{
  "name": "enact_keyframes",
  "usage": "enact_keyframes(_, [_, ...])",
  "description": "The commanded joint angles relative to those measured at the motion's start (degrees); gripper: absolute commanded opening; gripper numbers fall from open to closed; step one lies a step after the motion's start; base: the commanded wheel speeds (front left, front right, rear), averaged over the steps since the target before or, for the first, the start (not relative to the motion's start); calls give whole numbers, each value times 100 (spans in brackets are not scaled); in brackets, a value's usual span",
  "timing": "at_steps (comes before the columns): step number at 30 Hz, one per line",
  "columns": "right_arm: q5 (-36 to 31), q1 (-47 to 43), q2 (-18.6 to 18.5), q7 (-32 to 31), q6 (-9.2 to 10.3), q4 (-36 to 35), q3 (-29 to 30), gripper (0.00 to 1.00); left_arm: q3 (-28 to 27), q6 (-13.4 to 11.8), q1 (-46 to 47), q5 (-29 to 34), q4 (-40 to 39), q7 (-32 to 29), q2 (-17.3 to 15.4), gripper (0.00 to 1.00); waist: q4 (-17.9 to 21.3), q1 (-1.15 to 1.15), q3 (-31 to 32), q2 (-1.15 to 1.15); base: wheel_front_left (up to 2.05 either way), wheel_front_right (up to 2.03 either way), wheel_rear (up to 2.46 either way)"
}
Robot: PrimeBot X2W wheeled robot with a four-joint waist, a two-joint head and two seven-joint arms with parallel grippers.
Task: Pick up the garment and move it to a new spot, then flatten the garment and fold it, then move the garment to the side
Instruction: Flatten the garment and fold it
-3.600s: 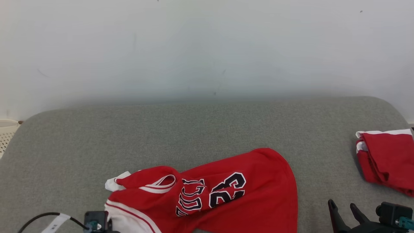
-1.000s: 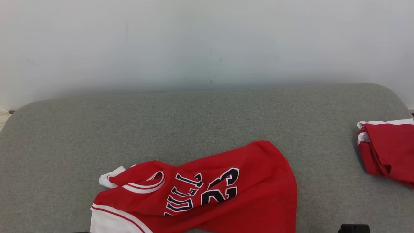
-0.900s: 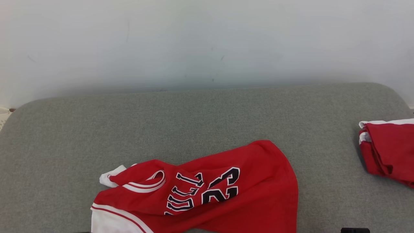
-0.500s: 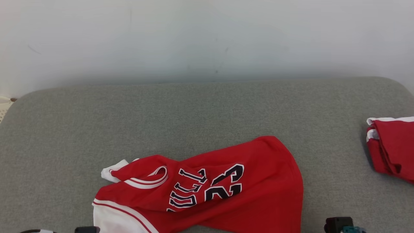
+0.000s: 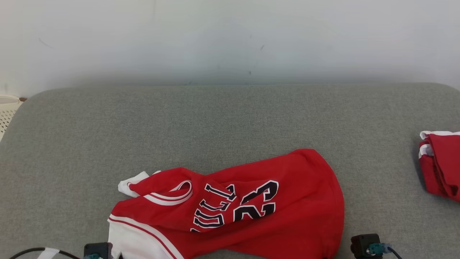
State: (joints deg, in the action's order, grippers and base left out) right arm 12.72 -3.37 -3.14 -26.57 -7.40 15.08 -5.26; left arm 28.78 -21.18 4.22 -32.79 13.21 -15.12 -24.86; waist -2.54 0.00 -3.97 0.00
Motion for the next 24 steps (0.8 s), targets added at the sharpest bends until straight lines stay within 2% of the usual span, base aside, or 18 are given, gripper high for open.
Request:
enact_keyframes(1, [-46,-97,59,-50,-16,210,-72,0,-29,-15,65,-73,5,46,34,0,13,0,20,0,0,0,0])
enact_keyframes(5, [31,78,40,273,-3,68,81,0,-268,81,-39,-374,-171,298,181,0,58,0,88,0,0,0,0])
enact_keyframes(6, [67,141,39,418,-4,-34,124,0,-409,149,-70,-616,-305,402,313,0,71,0,97,0,0,0,0])
enact_keyframes(8, [141,180,32,567,-4,-281,178,0,-746,340,-140,-1130,-584,590,613,0,93,0,107,0,0,0,0])
enact_keyframes(11, [357,246,33,564,-4,-770,308,0,-1111,637,-90,-1681,-966,760,821,0,142,0,36,0,0,0,0])
enact_keyframes(14, [693,679,41,509,-5,-1257,281,0,-1352,1028,266,-2128,-1214,856,1006,0,213,0,-196,0,0,0,0])
enact_keyframes(18, [1205,1742,34,492,-5,-1372,193,0,-1513,1498,1157,-2462,-1175,661,954,0,350,0,-725,0,0,0,0])
enact_keyframes(20, [1585,2471,34,392,-5,-1140,178,0,-1638,1656,1766,-2636,-1104,626,1037,0,419,0,-1034,0,0,0,0])
enact_keyframes(22, [1967,3303,30,399,-5,-832,272,0,-1519,1803,2577,-2388,-901,452,862,0,407,0,-1376,0,0,0,0])
enact_keyframes(24, [1981,4138,36,408,-5,-374,329,0,-1442,1923,3423,-2330,-529,328,877,0,404,0,-1652,0,0,0,0])
